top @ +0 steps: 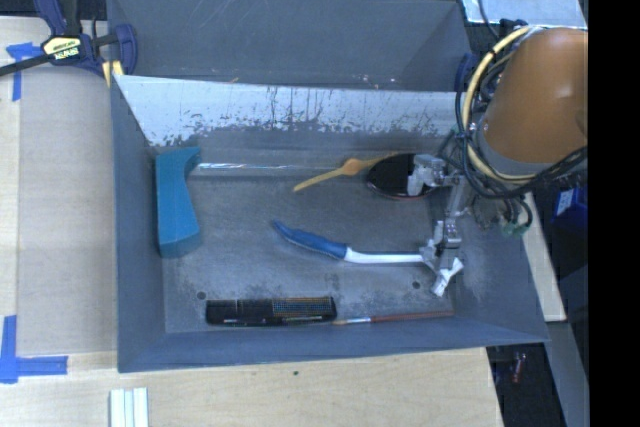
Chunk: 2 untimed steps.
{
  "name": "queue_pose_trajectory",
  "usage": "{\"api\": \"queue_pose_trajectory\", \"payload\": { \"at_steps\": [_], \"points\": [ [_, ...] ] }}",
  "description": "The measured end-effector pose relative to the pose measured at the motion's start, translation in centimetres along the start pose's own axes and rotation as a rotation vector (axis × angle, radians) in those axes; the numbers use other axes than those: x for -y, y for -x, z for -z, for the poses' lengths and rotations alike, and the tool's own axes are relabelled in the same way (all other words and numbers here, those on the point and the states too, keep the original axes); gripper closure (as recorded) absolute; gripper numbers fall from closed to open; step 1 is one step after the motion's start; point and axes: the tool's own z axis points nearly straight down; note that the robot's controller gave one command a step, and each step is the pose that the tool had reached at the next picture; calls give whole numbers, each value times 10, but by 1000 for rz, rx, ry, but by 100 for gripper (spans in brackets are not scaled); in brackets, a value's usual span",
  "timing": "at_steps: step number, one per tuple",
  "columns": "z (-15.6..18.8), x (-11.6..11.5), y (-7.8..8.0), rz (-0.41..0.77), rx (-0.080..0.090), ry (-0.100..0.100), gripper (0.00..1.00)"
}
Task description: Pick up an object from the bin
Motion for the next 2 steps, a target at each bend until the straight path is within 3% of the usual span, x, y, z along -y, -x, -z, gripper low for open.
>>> {"api": "queue_pose_trajectory", "payload": {
  "at_steps": [1,2],
  "points": [
    [5,0,1,2,9,-1,0],
    [-37,8,-12,91,13,-2,0]
  ]
}}
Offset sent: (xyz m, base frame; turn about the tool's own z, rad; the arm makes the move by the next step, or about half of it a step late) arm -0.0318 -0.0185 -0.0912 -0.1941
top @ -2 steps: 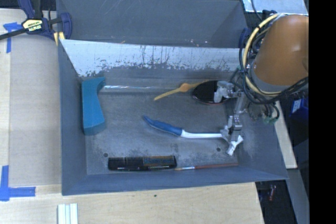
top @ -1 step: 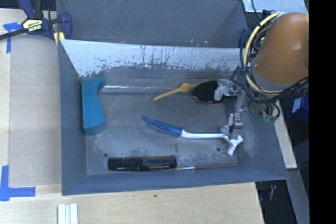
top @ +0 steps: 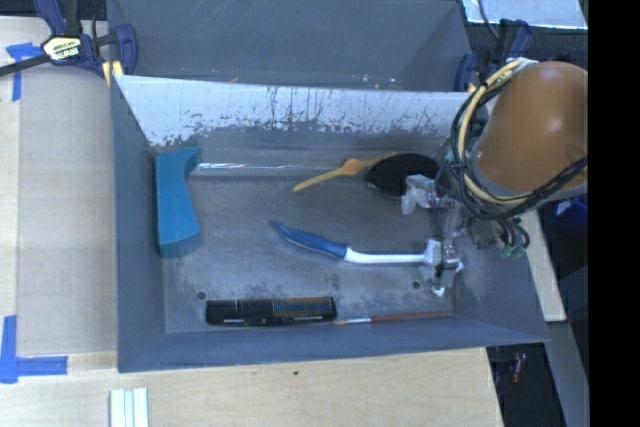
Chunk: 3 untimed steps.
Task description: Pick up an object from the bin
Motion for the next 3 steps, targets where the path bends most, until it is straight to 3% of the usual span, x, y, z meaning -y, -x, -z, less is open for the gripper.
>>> {"api": "queue_pose_trajectory", "payload": {
  "at_steps": [1,2,3],
  "points": [
    [-22,4,-9,22,-6,1,0],
    [-53,27,5,-116,1,0,0],
    [-64,13,-4,119,-2,0,0]
  ]
}}
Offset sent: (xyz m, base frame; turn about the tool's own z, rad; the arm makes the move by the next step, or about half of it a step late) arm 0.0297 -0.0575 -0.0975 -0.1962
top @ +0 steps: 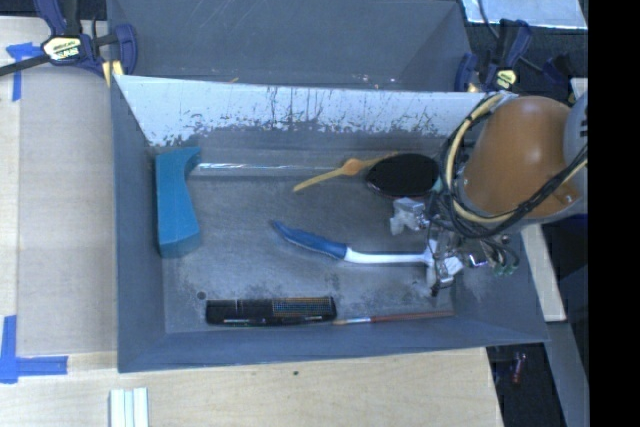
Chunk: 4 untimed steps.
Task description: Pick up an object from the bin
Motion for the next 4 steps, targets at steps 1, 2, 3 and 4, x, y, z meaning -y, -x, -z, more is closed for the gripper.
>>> {"api": "queue_pose_trajectory", "payload": {
  "at_steps": [1,2,3,4],
  "points": [
    [-28,30,-26,-295,1,-2,0],
    [-28,36,-28,-251,3,-2,0],
    [-30,36,-22,-296,5,-2,0],
    [-32,47,-27,-123,5,-3,0]
  ]
}}
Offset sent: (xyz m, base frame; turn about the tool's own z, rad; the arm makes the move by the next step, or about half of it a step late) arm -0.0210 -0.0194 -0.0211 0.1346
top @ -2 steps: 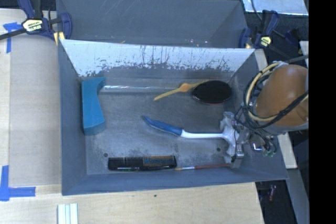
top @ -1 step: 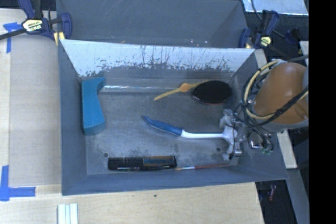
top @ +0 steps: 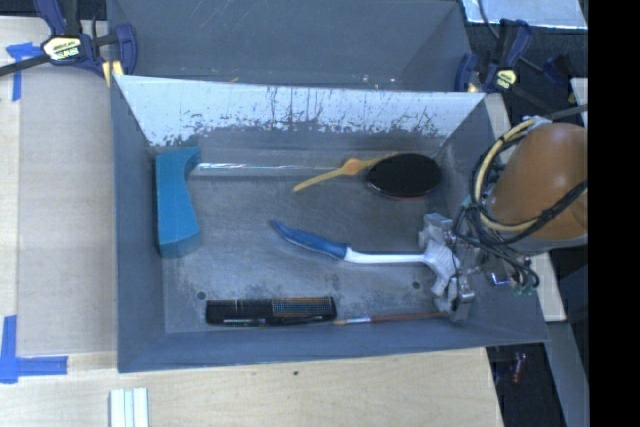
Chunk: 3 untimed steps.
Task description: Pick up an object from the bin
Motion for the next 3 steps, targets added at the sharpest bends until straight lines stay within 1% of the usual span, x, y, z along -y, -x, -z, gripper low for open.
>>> {"api": "queue_pose_trajectory", "payload": {
  "at_steps": [1,2,3],
  "points": [
    [-1,-6,-6,-68,-1,1,0],
    [-1,-9,-1,-140,3,-1,0],
    [-2,-15,0,-246,2,0,100]
  ]
}}
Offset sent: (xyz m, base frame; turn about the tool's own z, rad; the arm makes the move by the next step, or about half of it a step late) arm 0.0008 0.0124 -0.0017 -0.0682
